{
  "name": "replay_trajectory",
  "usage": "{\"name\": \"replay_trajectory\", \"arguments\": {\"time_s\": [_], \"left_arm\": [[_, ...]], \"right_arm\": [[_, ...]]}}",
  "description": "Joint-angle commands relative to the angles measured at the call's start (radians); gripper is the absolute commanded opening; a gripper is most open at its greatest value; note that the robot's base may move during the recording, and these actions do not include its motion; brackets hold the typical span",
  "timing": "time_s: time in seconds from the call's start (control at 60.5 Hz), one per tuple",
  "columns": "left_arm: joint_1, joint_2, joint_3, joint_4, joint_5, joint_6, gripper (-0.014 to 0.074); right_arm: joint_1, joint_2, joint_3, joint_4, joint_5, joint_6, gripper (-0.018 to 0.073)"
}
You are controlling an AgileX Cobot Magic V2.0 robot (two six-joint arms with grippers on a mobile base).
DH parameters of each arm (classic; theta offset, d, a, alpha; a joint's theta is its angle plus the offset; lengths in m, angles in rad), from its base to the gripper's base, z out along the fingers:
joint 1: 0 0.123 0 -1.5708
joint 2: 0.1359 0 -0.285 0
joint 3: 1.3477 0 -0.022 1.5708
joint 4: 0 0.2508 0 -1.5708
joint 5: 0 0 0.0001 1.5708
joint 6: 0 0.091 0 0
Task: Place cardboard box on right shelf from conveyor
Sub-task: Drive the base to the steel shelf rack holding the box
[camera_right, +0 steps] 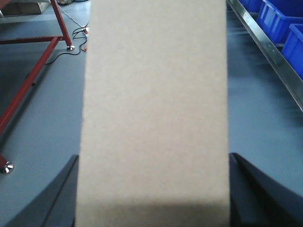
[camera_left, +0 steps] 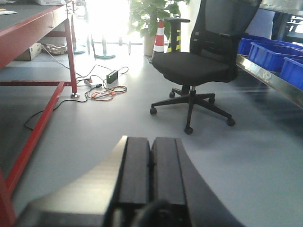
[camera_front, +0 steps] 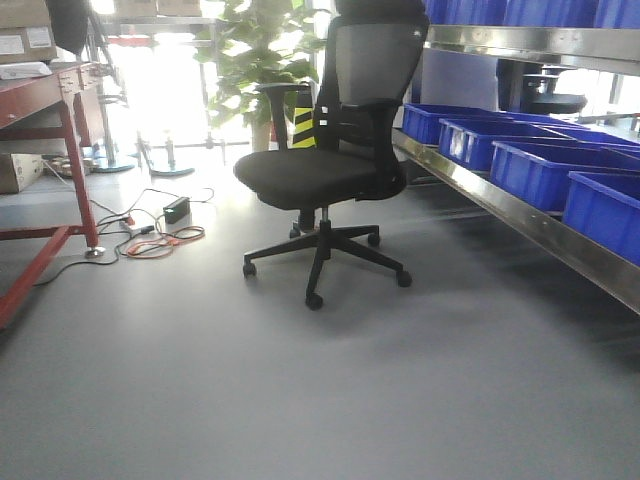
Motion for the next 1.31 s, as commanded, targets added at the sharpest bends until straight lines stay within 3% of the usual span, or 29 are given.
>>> {"name": "replay_trajectory", "arguments": {"time_s": [0.0,1.29], "left_arm": [[0.000,-0.015,0.008,-0.006,-0.086,0.000,-0.0116],[0.002,-0.015,0.008,-0.006,-0.086,0.000,-0.0116]], "right_arm": [[-0.004,0.015,-0.028,-0.023,-0.099,-0.010,0.0236],[-0.004,0.015,-0.027,-0.023,-0.099,-0.010,0.0236]]}}
